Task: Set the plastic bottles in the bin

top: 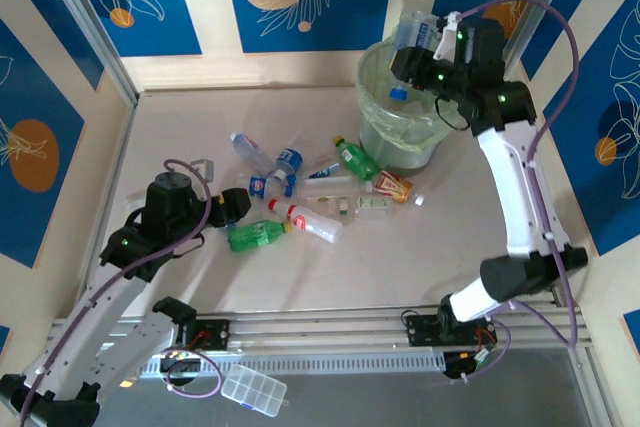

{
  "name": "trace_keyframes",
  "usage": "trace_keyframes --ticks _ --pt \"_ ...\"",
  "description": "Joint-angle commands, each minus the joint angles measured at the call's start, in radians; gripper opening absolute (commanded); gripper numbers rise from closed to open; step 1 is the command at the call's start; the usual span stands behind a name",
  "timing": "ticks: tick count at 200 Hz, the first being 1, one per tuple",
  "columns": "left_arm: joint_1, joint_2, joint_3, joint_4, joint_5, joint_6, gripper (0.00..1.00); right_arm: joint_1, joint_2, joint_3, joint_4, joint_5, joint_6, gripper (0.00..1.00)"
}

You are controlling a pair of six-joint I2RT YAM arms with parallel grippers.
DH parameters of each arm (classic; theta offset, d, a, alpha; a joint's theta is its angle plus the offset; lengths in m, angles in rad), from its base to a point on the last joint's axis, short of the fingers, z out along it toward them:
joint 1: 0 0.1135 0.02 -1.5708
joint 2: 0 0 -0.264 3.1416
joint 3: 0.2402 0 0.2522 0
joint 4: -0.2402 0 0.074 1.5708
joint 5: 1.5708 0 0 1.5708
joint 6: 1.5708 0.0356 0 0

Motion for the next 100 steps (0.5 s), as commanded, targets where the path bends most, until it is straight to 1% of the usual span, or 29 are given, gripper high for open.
trace_keyframes --ticks 1,27,56,80,100 --pt "-0.006 0.004 0.018 -0.006 0.007 0.035 0.76 -0.027 0.088 0.089 -0.097 0.081 -0.024 0.44" --pt "-0.006 0.014 0.015 0.001 0.014 0.040 0.76 -0.045 0.204 0.182 -0.150 0.108 -0.031 0.43" --pt "-0.006 0.030 0.008 0.014 0.025 0.042 0.76 -0.043 0.362 0.321 -0.286 0.103 -0.032 0.42" --pt "-0.005 0.045 0.007 0.023 0.030 0.045 0.76 -0.042 0.447 0.361 -0.343 0.091 -0.038 0.42" --pt "-0.006 0.051 0.006 0.027 0.032 0.047 0.76 -0.047 0.493 0.365 -0.354 0.064 -0.042 0.43"
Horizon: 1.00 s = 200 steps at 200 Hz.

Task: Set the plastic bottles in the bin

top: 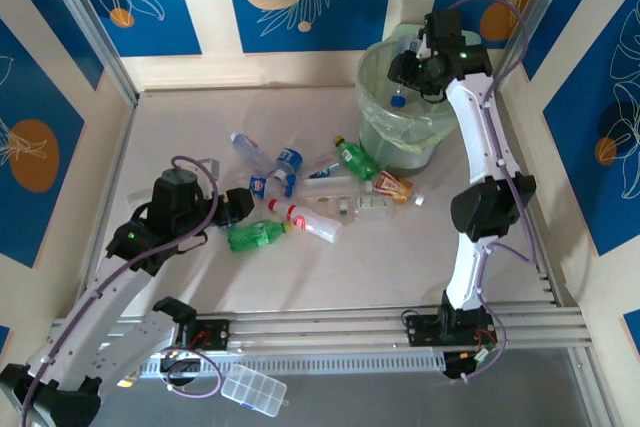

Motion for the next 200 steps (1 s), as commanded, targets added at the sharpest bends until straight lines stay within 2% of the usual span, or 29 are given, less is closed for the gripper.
trace_keyframes --ticks 1,74,145,200 --pt "-0.006 0.003 0.006 0.022 0.024 0.026 0.76 -0.004 0.036 0.036 -0.081 -0.029 -0.023 0.43" --pt "-0.004 0.011 -0.005 0.032 0.024 0.023 0.77 -0.005 0.246 0.133 -0.147 -0.137 -0.101 0.47" --pt "-0.004 0.021 -0.011 0.042 0.018 0.006 0.76 0.014 0.334 0.125 -0.147 -0.195 -0.151 0.56" --pt "-0.004 0.012 0.008 0.010 -0.006 0.013 0.77 0.037 0.294 0.134 -0.160 -0.059 -0.170 0.75"
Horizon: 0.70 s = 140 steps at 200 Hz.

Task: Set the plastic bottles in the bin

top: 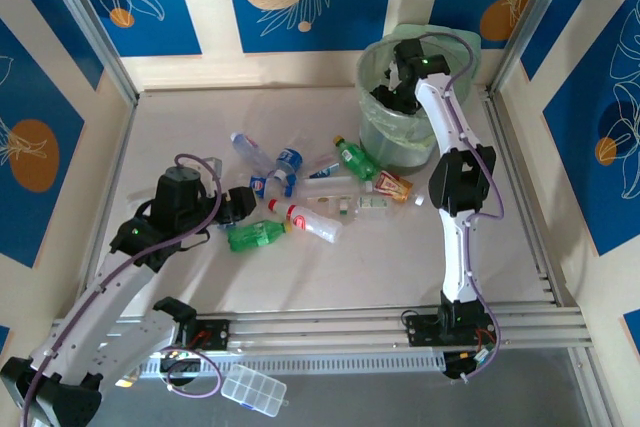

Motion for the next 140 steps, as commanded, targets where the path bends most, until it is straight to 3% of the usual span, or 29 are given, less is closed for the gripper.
trace_keyframes --ticks 1,47,107,140 --pt "-0.004 -0.012 0.009 -0.007 -0.014 0.013 0.77 0.014 -0.024 0.024 -0.024 0.060 -0.022 0.75" --pt "-0.004 -0.022 0.019 -0.015 -0.021 0.013 0.77 0.023 -0.148 0.032 0.009 0.146 -0.017 0.84" --pt "-0.004 -0.035 0.067 -0.070 -0.034 0.011 0.78 0.030 -0.274 0.040 0.000 0.208 -0.001 0.83" --pt "-0.004 -0.053 0.058 -0.091 -0.038 -0.005 0.80 0.108 -0.373 0.023 0.023 0.307 -0.038 0.82"
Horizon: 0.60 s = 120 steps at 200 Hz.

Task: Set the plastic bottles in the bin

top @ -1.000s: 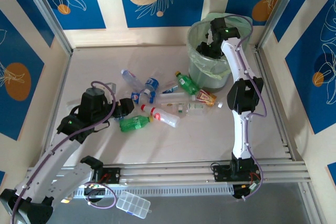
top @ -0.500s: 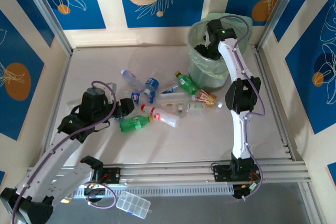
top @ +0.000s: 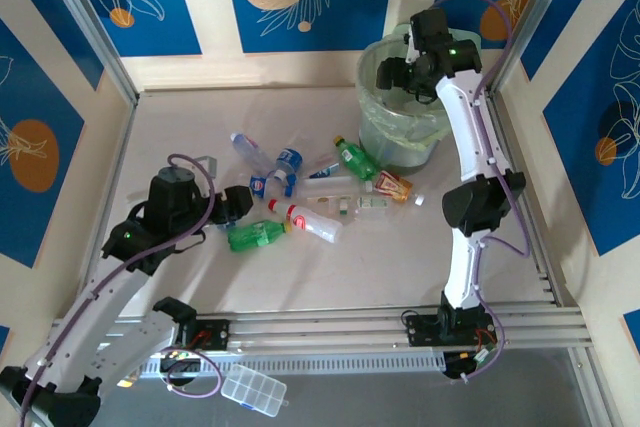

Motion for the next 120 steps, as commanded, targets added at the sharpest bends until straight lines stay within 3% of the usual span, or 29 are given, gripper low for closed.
trace_keyframes --ticks 1,20,50,95,120 --pt "-0.004 -0.017 0.021 -0.044 -0.025 -0.004 0.80 0.069 -0.087 0.007 0.017 0.090 -0.032 0.82" --pt "-0.004 -0.022 0.020 -0.081 -0.074 -0.033 0.82 0.143 -0.167 -0.049 0.046 0.142 -0.045 0.80" --pt "-0.003 -0.003 0.021 -0.139 -0.136 -0.099 0.85 0.267 -0.357 -0.277 0.174 0.189 -0.037 0.75" --pt "0.008 0.041 0.023 -0.222 -0.237 -0.252 0.90 0.417 -0.618 -0.662 0.360 0.084 -0.018 0.73" --pt "0.031 0.090 0.033 -0.298 -0.268 -0.369 0.88 0.483 -0.707 -0.819 0.388 0.068 0.025 0.72"
